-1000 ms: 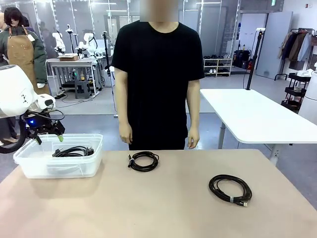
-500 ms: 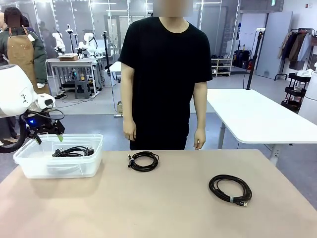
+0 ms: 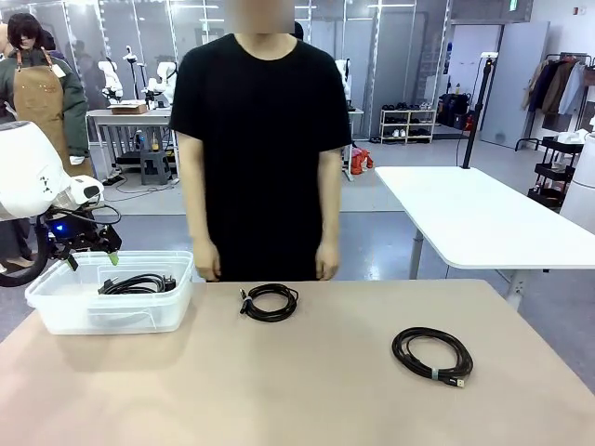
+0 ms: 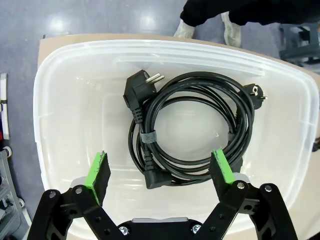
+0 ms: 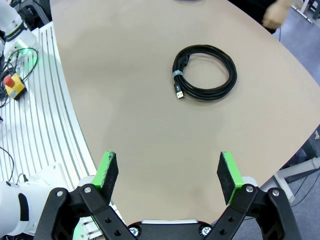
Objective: Organize and store the cables.
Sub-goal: Place the USB Extension Cable into the Organizing box.
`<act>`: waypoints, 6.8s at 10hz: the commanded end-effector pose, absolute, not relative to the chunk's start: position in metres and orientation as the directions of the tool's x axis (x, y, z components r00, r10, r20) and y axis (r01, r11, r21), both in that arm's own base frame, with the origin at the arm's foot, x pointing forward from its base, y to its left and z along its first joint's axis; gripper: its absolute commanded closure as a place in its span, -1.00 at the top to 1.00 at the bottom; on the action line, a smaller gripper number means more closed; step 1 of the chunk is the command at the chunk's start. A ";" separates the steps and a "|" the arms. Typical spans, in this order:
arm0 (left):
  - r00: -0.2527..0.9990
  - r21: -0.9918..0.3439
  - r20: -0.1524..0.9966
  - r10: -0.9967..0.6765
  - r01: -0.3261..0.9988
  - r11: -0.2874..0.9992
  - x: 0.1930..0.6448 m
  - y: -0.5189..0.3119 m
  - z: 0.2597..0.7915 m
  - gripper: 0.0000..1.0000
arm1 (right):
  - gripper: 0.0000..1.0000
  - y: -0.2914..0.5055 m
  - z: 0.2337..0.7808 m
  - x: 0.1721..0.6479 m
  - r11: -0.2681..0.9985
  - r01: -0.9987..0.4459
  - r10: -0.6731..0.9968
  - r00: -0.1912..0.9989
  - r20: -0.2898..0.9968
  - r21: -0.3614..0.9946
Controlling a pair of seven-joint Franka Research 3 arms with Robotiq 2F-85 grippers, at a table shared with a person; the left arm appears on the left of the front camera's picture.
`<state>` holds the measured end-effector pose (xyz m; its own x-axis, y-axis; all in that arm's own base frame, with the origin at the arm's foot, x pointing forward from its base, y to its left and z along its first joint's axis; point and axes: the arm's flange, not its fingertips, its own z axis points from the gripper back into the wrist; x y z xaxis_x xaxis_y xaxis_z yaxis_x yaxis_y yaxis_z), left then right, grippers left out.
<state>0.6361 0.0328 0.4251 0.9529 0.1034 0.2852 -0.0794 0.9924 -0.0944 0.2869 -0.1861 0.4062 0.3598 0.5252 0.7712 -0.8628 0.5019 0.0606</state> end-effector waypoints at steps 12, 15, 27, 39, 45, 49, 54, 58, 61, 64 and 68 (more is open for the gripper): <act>0.584 0.013 0.594 -0.554 0.681 0.732 0.345 0.063 0.494 1.00 | 1.00 -0.187 0.407 0.288 0.503 -0.862 0.513 0.357 0.781 0.063; 0.445 -0.011 0.632 -0.635 0.824 0.567 0.321 0.103 0.474 1.00 | 1.00 -0.187 0.407 0.288 0.503 -0.862 0.513 0.357 0.781 0.063; 0.382 0.065 0.657 -0.650 0.830 0.554 0.322 0.124 0.479 1.00 | 1.00 -0.187 0.407 0.288 0.503 -0.862 0.513 0.357 0.781 0.063; 0.382 0.065 0.657 -0.650 0.830 0.554 0.322 0.124 0.479 1.00 | 1.00 -0.075 0.449 0.317 0.285 -0.958 0.808 0.223 0.545 -0.030; 0.463 0.031 0.673 -0.577 0.762 0.647 0.305 0.087 0.525 1.00 | 1.00 -0.138 0.441 0.270 0.385 -0.922 0.698 0.262 0.667 -0.040; 0.543 0.029 0.550 -0.635 0.747 0.664 0.331 -0.069 0.591 1.00 | 1.00 -0.154 0.437 0.244 0.432 -0.901 0.651 0.282 0.704 -0.038; 0.792 -0.029 0.432 -0.431 0.490 0.871 0.395 -0.211 0.597 1.00 | 1.00 -0.168 0.456 0.273 0.434 -0.901 0.671 0.304 0.677 -0.025; 0.801 -0.023 0.425 -0.421 0.475 0.880 0.407 -0.218 0.579 1.00 | 1.00 -0.168 0.456 0.273 0.434 -0.901 0.671 0.304 0.677 -0.025; 0.801 -0.023 0.425 -0.421 0.475 0.880 0.407 -0.218 0.579 1.00 | 1.00 -0.168 0.456 0.273 0.434 -0.901 0.671 0.304 0.677 -0.025; 0.801 -0.023 0.425 -0.421 0.475 0.880 0.407 -0.218 0.579 1.00 | 1.00 -0.168 0.456 0.273 0.434 -0.901 0.671 0.304 0.677 -0.025; 0.899 -0.082 0.317 -0.304 0.345 0.935 0.473 -0.304 0.538 1.00 | 1.00 -0.168 0.456 0.273 0.434 -0.901 0.671 0.304 0.677 -0.025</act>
<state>0.4384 -0.2741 0.5414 0.8532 -0.3797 0.3575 0.4302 0.9000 -0.0707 0.2700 -0.1692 0.4561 0.3077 0.6691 0.6764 -0.9007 0.4339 -0.0196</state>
